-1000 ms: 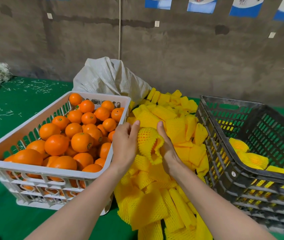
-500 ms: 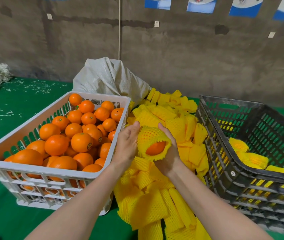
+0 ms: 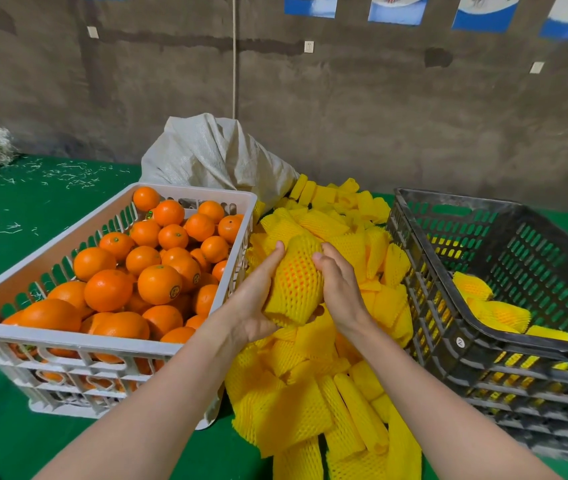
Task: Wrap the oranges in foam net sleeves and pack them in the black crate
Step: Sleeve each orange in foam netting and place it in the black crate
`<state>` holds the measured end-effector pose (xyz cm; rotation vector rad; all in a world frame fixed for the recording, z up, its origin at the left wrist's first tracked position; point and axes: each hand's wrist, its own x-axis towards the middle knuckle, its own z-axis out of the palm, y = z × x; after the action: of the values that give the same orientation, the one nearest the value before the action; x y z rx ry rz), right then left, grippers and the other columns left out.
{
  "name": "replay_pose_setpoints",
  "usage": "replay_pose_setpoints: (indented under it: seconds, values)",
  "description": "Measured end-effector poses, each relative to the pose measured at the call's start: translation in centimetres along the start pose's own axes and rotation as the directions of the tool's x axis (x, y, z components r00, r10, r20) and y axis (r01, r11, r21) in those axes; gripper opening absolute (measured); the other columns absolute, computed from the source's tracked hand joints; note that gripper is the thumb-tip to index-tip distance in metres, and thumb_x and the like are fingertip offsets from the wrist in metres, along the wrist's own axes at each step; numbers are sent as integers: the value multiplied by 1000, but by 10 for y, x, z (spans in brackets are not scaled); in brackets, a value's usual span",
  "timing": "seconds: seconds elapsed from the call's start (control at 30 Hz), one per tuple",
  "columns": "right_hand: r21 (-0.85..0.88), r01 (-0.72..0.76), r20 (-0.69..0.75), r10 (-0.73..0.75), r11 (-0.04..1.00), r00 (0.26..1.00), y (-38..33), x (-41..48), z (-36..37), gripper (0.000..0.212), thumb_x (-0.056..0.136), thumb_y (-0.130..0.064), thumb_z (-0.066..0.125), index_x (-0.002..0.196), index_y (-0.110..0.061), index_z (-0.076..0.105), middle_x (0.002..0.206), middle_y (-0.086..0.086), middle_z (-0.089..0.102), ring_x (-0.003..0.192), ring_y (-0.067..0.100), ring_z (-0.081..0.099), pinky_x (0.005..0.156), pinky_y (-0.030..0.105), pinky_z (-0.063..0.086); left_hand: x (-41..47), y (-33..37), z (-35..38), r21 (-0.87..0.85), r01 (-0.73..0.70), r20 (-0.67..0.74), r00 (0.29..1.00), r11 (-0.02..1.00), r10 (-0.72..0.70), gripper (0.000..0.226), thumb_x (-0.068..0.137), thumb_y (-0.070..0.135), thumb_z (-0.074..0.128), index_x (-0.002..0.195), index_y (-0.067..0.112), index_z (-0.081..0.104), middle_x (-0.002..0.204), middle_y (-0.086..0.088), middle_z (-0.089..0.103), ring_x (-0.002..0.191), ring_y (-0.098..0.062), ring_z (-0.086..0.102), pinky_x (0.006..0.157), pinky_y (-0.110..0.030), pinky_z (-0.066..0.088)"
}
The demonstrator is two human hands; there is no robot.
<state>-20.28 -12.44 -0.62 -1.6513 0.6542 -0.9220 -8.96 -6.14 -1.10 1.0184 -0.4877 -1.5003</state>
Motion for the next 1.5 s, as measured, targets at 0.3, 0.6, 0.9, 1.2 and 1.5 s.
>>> replay_pose_setpoints:
  seconds: [0.3,0.6,0.9,1.2,1.5]
  values:
    - [-118,76,-76,-85,990,993,0,1,-9,38,96,-31,48,82,3,58,71,5,56,68,27,52,60,18,40,-4,-6,-3,106,55,89,994,993,-64,62,68,57,65,110,13,64,86,-17,72,72,-31,70,61,-37,57]
    - [-109,29,-85,-38,994,996,1,-3,-12,19,92,-22,58,102,-7,59,92,6,61,93,28,61,82,32,49,-5,-9,6,150,37,-13,999,988,-35,65,59,52,71,113,16,63,93,-13,71,84,-30,68,69,-38,54]
    - [-279,195,121,-167,940,979,20,-29,-21,64,81,-42,52,139,-17,42,145,-2,38,132,4,33,109,18,28,4,-17,20,274,-248,-175,937,929,302,34,87,32,65,119,23,58,128,-4,61,104,-17,64,86,-35,53]
    - [-325,155,-41,-178,933,983,21,-27,-57,63,77,-28,75,133,-24,47,138,0,41,125,18,42,102,24,37,16,-12,72,-25,-118,39,992,993,119,72,95,60,24,145,8,32,133,-9,56,120,-25,55,101,-40,44]
    - [-434,178,-322,-337,883,885,-7,-4,-139,49,71,-23,76,116,-21,59,114,0,53,97,10,51,82,10,41,51,-42,146,207,-405,-12,909,890,417,37,104,21,32,139,13,44,131,-6,56,115,-20,57,93,-33,49]
